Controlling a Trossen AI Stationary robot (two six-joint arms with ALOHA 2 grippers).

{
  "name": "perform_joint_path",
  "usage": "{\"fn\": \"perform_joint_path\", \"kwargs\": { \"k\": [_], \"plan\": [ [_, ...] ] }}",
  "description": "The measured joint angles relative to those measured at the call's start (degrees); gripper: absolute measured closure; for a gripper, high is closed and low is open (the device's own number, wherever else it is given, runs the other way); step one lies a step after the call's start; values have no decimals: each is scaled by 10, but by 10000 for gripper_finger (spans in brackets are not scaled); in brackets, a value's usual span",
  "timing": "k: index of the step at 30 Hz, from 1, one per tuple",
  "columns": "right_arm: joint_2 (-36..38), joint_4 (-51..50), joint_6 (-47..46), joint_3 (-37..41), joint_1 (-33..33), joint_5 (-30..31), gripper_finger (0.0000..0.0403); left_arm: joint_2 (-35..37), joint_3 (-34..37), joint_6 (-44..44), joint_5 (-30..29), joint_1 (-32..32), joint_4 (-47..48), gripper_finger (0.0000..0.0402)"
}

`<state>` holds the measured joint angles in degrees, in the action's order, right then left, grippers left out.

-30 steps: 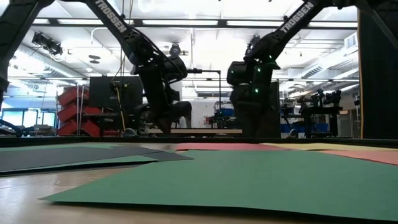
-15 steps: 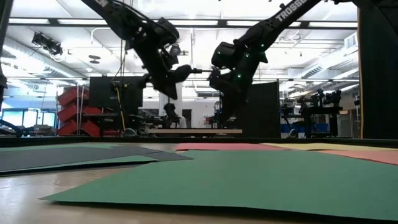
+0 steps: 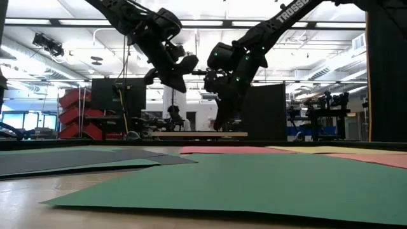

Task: Organize paper
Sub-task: Stack the pink colored paper on top of the pink colored papers

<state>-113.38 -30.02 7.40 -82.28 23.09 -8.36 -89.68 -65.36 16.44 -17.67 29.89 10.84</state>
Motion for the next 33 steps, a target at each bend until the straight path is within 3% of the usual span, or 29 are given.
{"fn": "perform_joint_path", "kwargs": {
  "k": [7,15,20,24,28,33],
  "plan": [
    [-47,-25,0,-43,-26,-21,403,0,-1,-13,5,-1,-29,401],
    [-76,-129,3,-96,-26,-37,403,2,1,-25,10,6,22,401],
    [-51,-192,70,-99,-20,-51,403,24,1,-76,37,7,47,401],
    [-45,-215,144,-99,-21,-5,403,62,2,-109,64,8,52,401],
    [-45,-220,180,-99,-23,18,402,134,85,-101,82,7,-42,401],
    [-45,-220,189,-99,-17,34,402,223,274,-10,100,6,-255,402]
  ]
}}
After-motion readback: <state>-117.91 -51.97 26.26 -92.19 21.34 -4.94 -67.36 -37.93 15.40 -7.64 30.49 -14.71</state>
